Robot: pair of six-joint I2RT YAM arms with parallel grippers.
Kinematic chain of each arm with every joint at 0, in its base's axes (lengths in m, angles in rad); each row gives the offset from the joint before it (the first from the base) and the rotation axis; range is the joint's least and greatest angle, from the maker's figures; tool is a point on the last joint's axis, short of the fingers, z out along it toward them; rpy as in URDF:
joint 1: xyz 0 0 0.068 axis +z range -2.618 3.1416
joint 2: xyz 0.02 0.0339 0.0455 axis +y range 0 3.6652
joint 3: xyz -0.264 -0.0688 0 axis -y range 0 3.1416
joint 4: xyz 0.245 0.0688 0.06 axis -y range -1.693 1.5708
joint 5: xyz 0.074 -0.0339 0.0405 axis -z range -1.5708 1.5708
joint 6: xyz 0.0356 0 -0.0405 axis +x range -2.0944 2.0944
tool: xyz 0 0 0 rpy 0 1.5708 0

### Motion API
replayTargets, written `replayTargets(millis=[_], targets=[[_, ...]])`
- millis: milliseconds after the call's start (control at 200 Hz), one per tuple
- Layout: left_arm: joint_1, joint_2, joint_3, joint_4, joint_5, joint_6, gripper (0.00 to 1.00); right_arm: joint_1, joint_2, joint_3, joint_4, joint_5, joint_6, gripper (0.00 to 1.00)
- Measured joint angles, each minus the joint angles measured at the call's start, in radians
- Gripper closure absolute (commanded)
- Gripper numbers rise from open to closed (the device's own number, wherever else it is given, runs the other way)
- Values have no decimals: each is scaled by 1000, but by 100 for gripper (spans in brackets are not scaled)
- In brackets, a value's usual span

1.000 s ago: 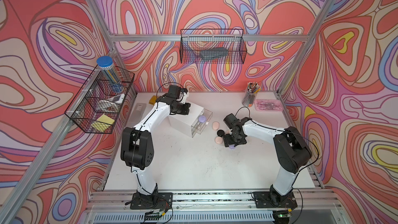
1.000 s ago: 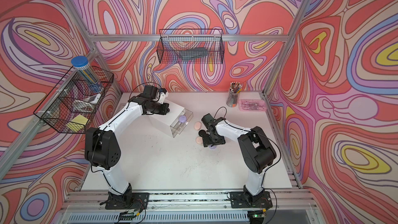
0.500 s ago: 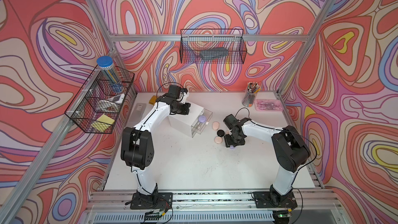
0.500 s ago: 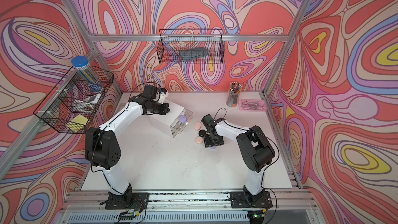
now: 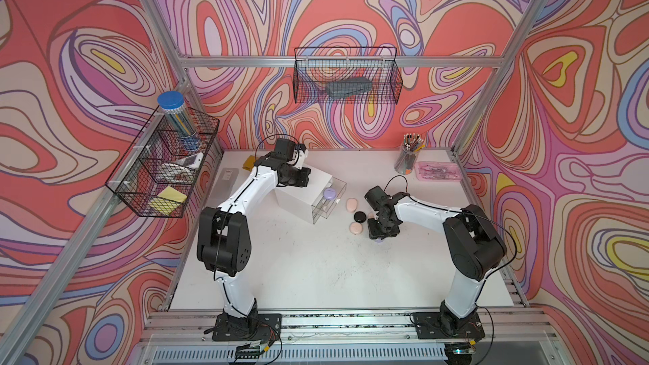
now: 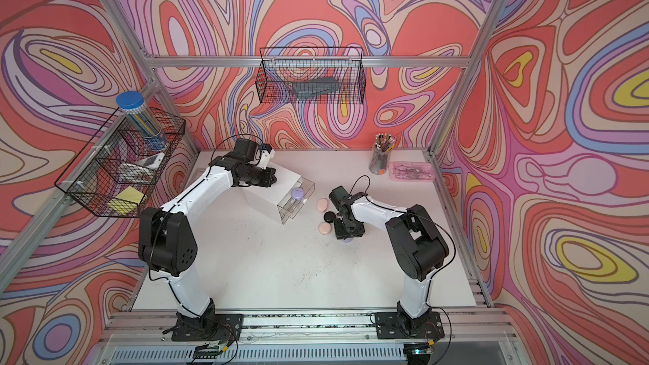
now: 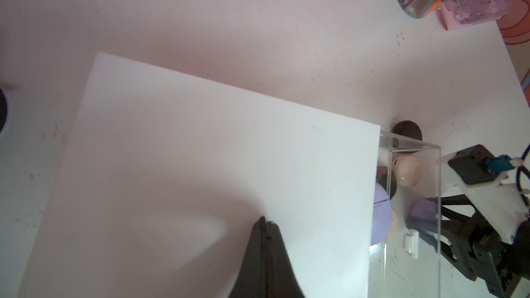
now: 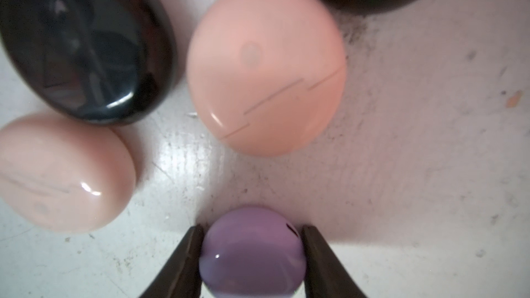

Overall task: Put the bluetooth earphones in the drawer according to color
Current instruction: Pick up the Bluetooth earphone from the center of the board.

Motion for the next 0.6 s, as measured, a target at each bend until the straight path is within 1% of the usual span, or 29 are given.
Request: replayTargets(millis=[391, 601], targets=[[-3, 2, 3, -2, -5, 0, 100, 0, 0, 11, -19, 2, 1, 60], [-3, 3, 4, -3, -5, 0, 100, 0, -16, 71, -62, 13, -7, 60]])
